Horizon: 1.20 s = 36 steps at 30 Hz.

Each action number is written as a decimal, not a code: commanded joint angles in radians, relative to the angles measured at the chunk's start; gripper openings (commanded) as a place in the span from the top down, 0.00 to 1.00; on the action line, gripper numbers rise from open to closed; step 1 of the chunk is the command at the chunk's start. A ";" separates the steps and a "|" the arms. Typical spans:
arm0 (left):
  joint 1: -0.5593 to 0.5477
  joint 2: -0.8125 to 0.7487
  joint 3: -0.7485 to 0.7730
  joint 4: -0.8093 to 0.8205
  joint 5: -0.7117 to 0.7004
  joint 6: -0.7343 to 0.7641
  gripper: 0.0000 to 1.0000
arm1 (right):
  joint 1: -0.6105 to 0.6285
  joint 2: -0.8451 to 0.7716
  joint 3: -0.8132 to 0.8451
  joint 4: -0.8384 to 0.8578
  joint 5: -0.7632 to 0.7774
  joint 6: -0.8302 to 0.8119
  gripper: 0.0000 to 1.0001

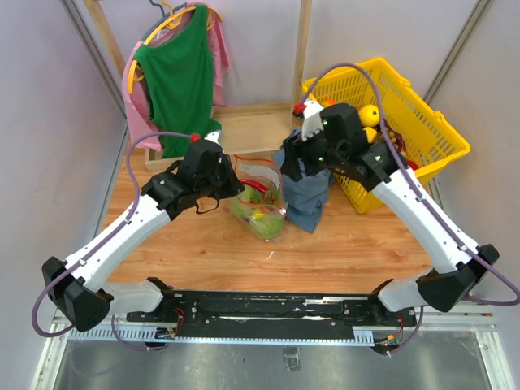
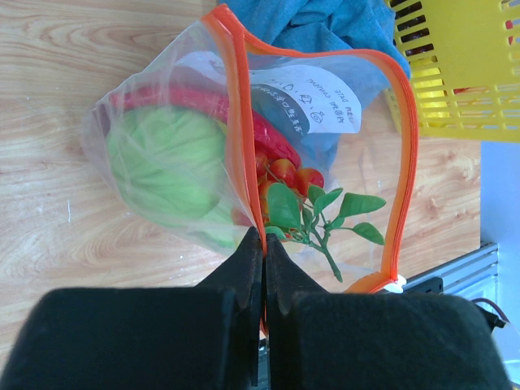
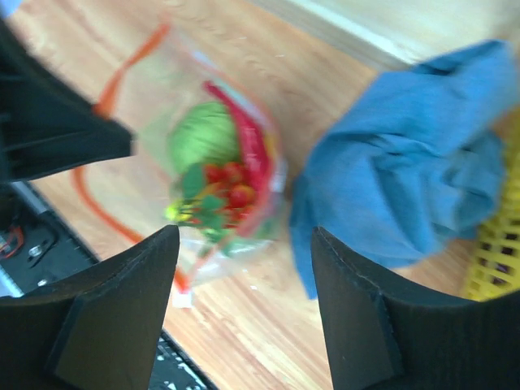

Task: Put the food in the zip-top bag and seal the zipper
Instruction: Place the fake fruit in the zipper food storage bag, then pick up the fake fruit from the bin.

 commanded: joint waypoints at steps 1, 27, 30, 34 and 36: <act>0.008 -0.033 -0.014 0.045 0.006 0.018 1.00 | -0.151 -0.034 0.067 -0.131 0.067 -0.099 0.32; 0.008 -0.080 -0.045 0.109 -0.031 0.076 1.00 | -0.792 0.118 0.057 -0.135 0.055 -0.113 0.29; 0.008 -0.083 -0.053 0.124 -0.023 0.095 1.00 | -0.812 0.183 0.091 -0.152 0.095 -0.121 0.29; 0.008 -0.089 -0.061 0.138 -0.020 0.107 1.00 | -0.821 0.276 0.150 -0.206 0.157 -0.139 0.26; 0.008 -0.086 -0.062 0.144 -0.013 0.114 1.00 | -0.829 0.333 0.167 -0.229 0.187 -0.148 0.23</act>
